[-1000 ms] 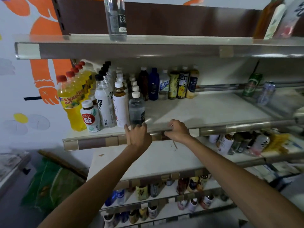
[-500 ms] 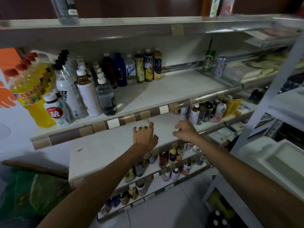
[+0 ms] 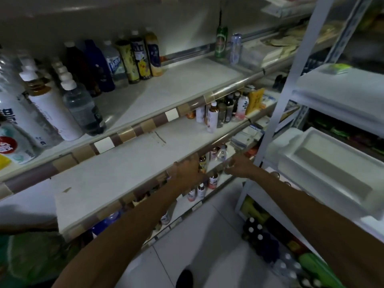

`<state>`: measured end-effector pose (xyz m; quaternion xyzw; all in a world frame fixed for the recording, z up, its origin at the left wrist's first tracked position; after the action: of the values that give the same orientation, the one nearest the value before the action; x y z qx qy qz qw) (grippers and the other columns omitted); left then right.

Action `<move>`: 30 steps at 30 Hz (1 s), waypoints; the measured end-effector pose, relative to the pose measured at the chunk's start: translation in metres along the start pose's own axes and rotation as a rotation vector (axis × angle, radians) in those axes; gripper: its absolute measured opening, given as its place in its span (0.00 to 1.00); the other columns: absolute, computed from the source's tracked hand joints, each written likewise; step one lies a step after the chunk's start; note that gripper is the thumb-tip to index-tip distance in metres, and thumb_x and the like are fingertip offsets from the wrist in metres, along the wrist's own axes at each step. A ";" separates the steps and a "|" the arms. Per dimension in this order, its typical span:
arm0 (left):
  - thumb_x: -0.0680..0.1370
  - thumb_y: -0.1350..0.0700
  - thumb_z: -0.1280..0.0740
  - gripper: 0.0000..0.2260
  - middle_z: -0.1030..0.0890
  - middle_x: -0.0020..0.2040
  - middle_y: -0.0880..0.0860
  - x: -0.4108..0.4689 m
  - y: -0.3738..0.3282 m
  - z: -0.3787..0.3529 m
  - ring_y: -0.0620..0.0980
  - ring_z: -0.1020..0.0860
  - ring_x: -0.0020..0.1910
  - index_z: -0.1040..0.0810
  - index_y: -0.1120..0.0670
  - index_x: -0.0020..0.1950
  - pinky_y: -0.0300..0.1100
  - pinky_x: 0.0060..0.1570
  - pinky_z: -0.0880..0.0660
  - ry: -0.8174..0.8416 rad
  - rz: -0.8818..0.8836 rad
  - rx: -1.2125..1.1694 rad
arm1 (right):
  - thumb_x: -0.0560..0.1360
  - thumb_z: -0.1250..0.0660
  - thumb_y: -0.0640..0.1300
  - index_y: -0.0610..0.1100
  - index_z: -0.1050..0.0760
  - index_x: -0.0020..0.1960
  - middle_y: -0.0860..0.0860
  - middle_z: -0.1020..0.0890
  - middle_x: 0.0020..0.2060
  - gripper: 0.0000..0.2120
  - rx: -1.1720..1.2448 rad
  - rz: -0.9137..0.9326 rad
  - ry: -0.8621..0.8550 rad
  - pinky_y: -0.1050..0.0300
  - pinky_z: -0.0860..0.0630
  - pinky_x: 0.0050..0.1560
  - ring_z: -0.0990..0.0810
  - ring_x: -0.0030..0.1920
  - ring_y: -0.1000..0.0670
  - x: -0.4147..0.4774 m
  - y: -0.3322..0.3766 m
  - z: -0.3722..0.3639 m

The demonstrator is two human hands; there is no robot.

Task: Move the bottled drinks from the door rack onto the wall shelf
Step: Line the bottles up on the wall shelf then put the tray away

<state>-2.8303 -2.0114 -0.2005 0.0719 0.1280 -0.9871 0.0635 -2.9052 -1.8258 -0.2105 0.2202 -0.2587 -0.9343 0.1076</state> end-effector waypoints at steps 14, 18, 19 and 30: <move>0.77 0.52 0.36 0.15 0.22 0.59 0.57 0.056 -0.066 -0.062 0.58 0.25 0.60 0.27 0.57 0.61 0.46 0.55 0.27 0.285 -0.376 0.030 | 0.80 0.35 0.43 0.34 0.27 0.63 0.40 0.25 0.62 0.16 0.102 -0.352 -0.077 0.60 0.32 0.54 0.26 0.63 0.41 -0.054 -0.082 -0.007; 0.78 0.54 0.37 0.13 0.23 0.55 0.57 0.059 -0.081 -0.082 0.57 0.24 0.55 0.28 0.58 0.61 0.40 0.43 0.34 0.391 -0.490 0.017 | 0.79 0.35 0.44 0.35 0.28 0.65 0.40 0.25 0.63 0.18 0.168 -0.501 -0.110 0.58 0.32 0.59 0.27 0.64 0.42 -0.070 -0.101 -0.027; 0.79 0.54 0.37 0.15 0.23 0.56 0.57 0.060 -0.085 -0.090 0.58 0.23 0.55 0.29 0.59 0.63 0.40 0.43 0.33 0.431 -0.507 0.012 | 0.79 0.34 0.45 0.35 0.28 0.64 0.41 0.25 0.63 0.19 0.180 -0.532 -0.112 0.57 0.31 0.58 0.26 0.63 0.42 -0.074 -0.105 -0.032; 0.80 0.50 0.39 0.21 0.31 0.71 0.57 0.050 -0.105 -0.170 0.59 0.30 0.67 0.34 0.54 0.73 0.54 0.67 0.33 0.731 -0.577 0.063 | 0.76 0.33 0.44 0.34 0.23 0.57 0.38 0.19 0.52 0.15 0.335 -0.811 -0.079 0.52 0.25 0.41 0.19 0.51 0.41 -0.110 -0.167 -0.090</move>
<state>-2.8733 -1.8717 -0.3459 0.3786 0.1269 -0.8777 -0.2651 -2.7809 -1.6899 -0.3295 0.2825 -0.3032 -0.8539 -0.3150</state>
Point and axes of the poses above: each hand's wrist, its own x-axis towards the middle knuckle, its own z-axis out of the back of the hand, y = z × x, the point moved 1 cm from there along x, towards the middle knuckle
